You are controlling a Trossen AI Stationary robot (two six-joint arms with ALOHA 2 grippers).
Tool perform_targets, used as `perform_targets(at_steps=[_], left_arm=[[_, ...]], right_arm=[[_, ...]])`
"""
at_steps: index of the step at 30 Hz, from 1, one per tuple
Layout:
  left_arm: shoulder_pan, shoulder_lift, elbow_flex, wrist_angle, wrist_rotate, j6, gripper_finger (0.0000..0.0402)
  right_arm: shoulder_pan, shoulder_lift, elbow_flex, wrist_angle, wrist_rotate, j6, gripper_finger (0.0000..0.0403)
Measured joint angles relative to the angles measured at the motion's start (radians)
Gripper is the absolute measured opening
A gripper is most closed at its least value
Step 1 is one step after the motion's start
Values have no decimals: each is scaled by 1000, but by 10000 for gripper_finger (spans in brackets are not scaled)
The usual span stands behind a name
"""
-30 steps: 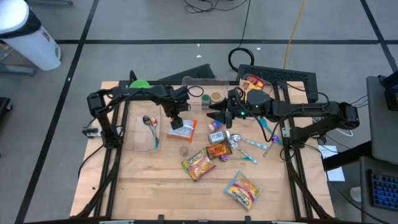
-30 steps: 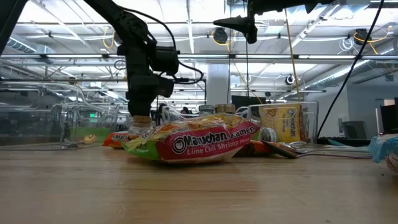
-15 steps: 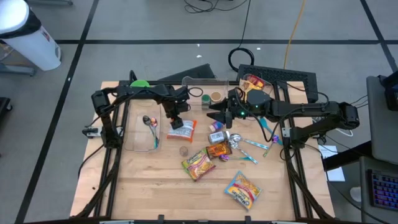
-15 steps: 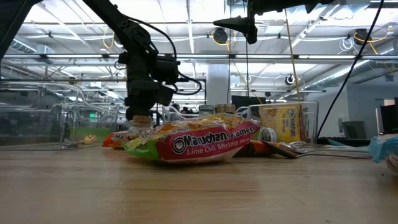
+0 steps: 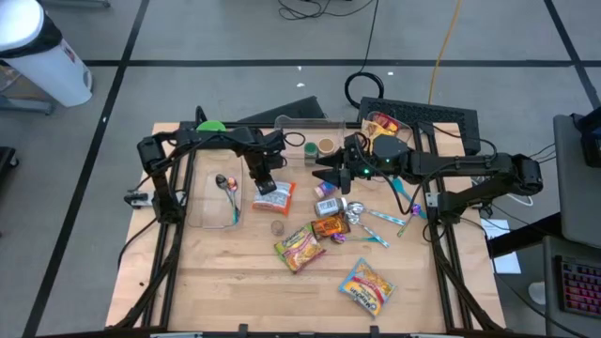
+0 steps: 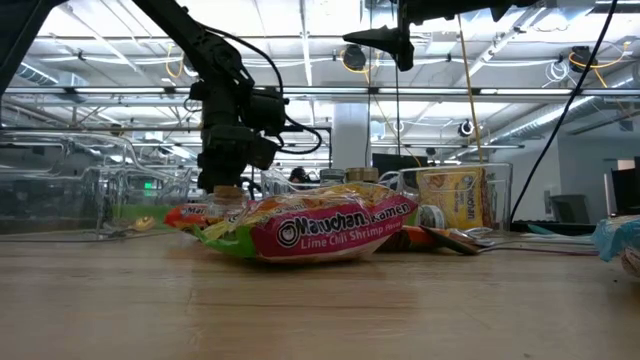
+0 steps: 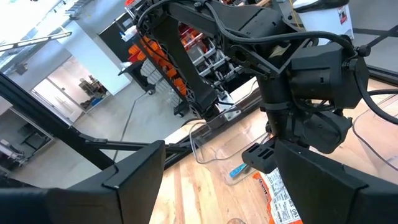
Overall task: Pick & Place Food Item
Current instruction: Put the orange noodle pack into the right transparent bin
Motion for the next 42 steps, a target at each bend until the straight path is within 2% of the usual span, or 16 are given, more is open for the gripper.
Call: perform_targets(at_steps=[15,26,29,35,39,42], left_arm=[[-5,-129,-3,-2,47,-9,3],[-59,-314,-3,24,69,-70,1],[-82,-376,-3,90,57,-121,1],[-127,-490,-2,268,-15,-234,1],[-145,-521,-2,373,-40,-289,1],[-172,-528,-2,414,-110,-293,1]], right_arm=[[0,0,0,-14,3,0,293],[0,0,0,-5,1,0,293],[-2,0,0,31,2,0,293],[-35,0,0,215,4,-5,293],[-77,0,0,226,4,22,293],[-102,0,0,226,6,35,293]])
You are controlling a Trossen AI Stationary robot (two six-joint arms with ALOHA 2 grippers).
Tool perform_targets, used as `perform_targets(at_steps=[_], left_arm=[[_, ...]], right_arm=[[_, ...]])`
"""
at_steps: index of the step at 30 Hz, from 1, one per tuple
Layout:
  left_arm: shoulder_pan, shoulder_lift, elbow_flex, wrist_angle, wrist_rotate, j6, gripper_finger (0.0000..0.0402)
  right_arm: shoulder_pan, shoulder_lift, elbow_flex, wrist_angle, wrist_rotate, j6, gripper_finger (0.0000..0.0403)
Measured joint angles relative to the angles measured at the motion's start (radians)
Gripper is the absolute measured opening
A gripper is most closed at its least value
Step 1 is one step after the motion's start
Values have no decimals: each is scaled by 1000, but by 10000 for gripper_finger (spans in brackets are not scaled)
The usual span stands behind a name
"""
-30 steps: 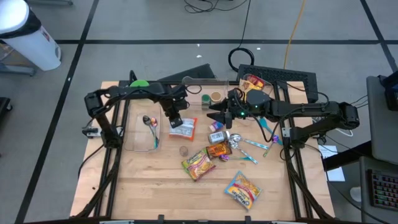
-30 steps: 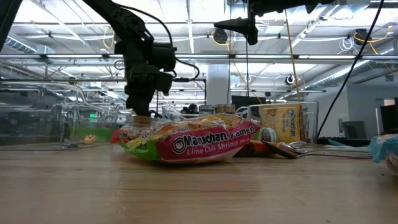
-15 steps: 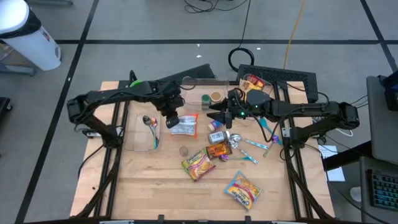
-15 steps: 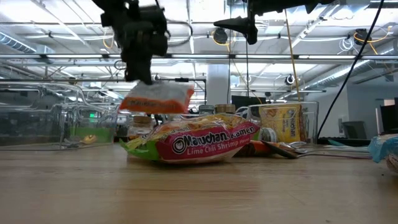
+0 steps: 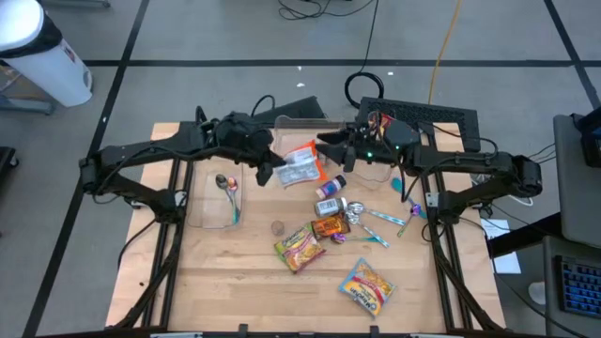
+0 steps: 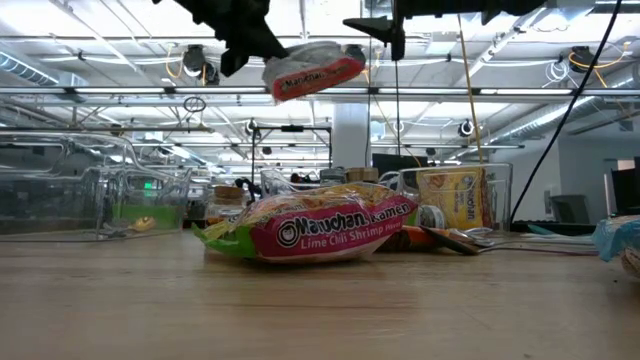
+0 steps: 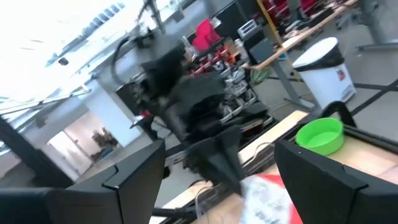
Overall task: Pick & Place Food Item
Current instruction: Put the orange noodle pack into the right transparent bin
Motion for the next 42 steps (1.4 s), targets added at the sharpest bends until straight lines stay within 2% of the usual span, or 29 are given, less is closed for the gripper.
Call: perform_targets(at_steps=[3,11,17,33,37,42], left_arm=[[-18,2,0,12,-60,0,1],[-52,2,0,85,-112,0,0],[-76,2,0,108,-189,0,0],[-81,-6,0,117,-273,-19,0],[-81,-6,1,118,-272,-18,0],[-81,-6,1,118,-272,-15,0]], right_arm=[[-11,0,0,0,0,-21,293],[-15,9,0,-36,-3,-37,293],[-9,31,0,-84,-5,-54,293],[-10,29,0,-230,-6,-77,292],[-9,27,0,-232,-6,-77,277],[-9,28,0,-238,-8,-77,232]])
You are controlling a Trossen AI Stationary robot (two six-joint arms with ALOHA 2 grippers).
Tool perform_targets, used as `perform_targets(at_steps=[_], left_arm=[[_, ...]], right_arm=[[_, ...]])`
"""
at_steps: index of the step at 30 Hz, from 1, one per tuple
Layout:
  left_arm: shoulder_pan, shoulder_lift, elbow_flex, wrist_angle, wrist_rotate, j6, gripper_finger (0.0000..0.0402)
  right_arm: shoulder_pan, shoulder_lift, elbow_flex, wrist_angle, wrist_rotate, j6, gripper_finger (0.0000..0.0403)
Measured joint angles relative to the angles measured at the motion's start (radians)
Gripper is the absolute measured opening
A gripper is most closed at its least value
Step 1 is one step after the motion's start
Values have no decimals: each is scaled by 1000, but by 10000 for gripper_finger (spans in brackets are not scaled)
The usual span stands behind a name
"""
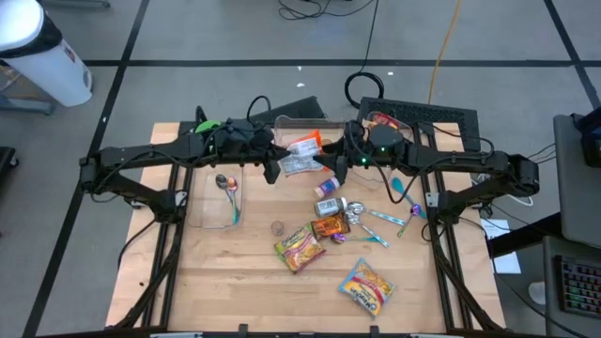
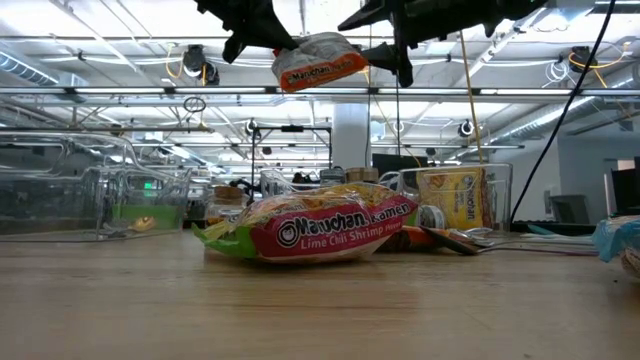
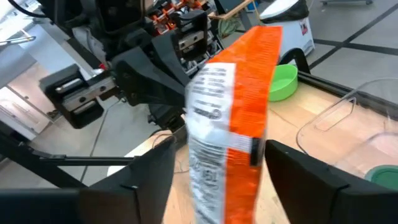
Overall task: Pick & Place Food Item
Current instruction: Put the orange noodle pack into the right transparent bin
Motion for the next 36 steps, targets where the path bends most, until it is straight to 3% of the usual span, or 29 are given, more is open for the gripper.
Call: perform_targets(at_steps=[13,32,36], left_arm=[[0,0,0,-2,4,8,0],[0,0,0,-11,10,8,0],[0,0,0,-11,10,8,1]], right_arm=[[-1,0,0,0,-27,-7,104],[-1,0,0,3,-27,-24,6],[-1,0,0,3,-27,-26,3]])
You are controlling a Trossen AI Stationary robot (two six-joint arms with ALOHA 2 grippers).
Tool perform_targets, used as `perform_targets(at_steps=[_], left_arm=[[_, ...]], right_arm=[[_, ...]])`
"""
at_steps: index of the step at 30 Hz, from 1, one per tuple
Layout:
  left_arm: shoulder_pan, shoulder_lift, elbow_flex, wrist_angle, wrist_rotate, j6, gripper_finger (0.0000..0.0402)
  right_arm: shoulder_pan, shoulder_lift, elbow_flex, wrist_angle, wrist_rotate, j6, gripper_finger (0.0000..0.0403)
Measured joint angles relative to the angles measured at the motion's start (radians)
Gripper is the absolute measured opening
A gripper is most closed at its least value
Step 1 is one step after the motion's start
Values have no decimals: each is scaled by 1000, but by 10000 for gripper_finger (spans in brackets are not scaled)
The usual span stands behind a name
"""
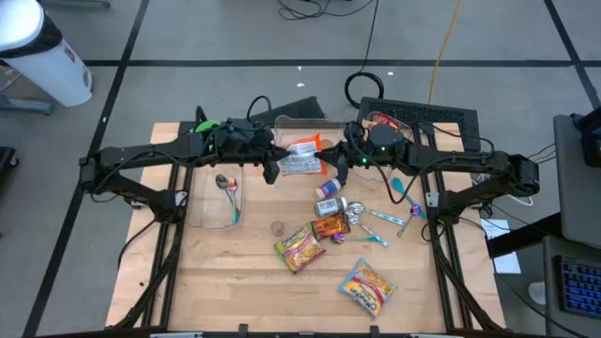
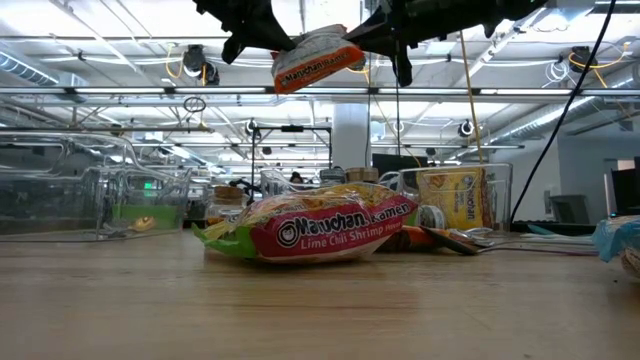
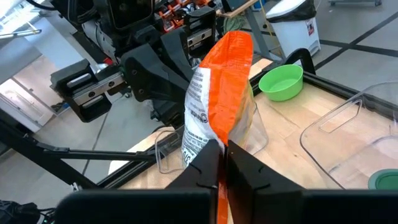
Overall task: Pick & Place Food Item
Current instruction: Put the orange noodle pack into the right transparent bin
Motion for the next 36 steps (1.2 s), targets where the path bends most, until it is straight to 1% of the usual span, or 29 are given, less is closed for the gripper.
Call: perform_targets(at_steps=[9,12,14,16,22,26,30,36], left_arm=[[4,0,0,1,2,0,4],[19,0,0,2,26,-1,16],[36,0,0,6,64,-7,35],[53,0,0,9,112,-15,62],[110,0,0,17,306,-42,160],[128,0,0,35,325,-54,209],[141,0,0,82,326,-3,235],[177,0,0,122,327,29,241]], right_arm=[[0,0,0,0,0,-2,1],[0,0,0,0,0,-2,0],[0,0,0,0,-1,-1,0],[0,0,0,0,-6,-1,0],[0,0,0,-3,-51,3,0],[0,0,0,-7,-52,3,0],[0,-2,0,-5,-76,3,0],[0,-17,0,-19,-79,28,0]])
